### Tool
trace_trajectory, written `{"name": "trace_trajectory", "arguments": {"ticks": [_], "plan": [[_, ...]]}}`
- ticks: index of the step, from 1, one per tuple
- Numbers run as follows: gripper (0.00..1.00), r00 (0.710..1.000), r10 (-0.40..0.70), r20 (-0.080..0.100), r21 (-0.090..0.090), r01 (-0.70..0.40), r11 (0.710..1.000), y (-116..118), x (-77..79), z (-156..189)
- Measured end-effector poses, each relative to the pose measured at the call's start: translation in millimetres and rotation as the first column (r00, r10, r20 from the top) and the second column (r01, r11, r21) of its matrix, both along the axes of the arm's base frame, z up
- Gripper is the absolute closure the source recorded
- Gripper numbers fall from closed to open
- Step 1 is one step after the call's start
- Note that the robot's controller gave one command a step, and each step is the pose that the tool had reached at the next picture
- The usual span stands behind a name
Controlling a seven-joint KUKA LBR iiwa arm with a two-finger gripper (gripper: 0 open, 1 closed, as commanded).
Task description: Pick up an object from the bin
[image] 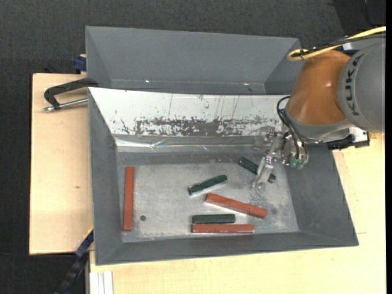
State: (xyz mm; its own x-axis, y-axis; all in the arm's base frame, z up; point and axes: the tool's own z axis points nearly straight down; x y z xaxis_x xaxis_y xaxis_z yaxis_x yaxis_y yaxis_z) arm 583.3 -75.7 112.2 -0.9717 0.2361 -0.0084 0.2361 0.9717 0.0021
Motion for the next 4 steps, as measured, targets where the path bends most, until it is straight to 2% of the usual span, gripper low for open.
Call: {"name": "trace_trajectory", "arguments": {"ticks": [1,2,4], "plan": [[0.00,0.999,-0.033,-0.007,0.001,0.033,0.999,-1.2,-6.9,-40.4],[1.00,0.996,-0.093,-0.004,0.001,0.093,0.996,-1.8,-3.5,-41.3],[1.00,0.996,-0.092,-0.011,0.002,0.092,0.996,-1.5,-5.5,-35.6]]}}
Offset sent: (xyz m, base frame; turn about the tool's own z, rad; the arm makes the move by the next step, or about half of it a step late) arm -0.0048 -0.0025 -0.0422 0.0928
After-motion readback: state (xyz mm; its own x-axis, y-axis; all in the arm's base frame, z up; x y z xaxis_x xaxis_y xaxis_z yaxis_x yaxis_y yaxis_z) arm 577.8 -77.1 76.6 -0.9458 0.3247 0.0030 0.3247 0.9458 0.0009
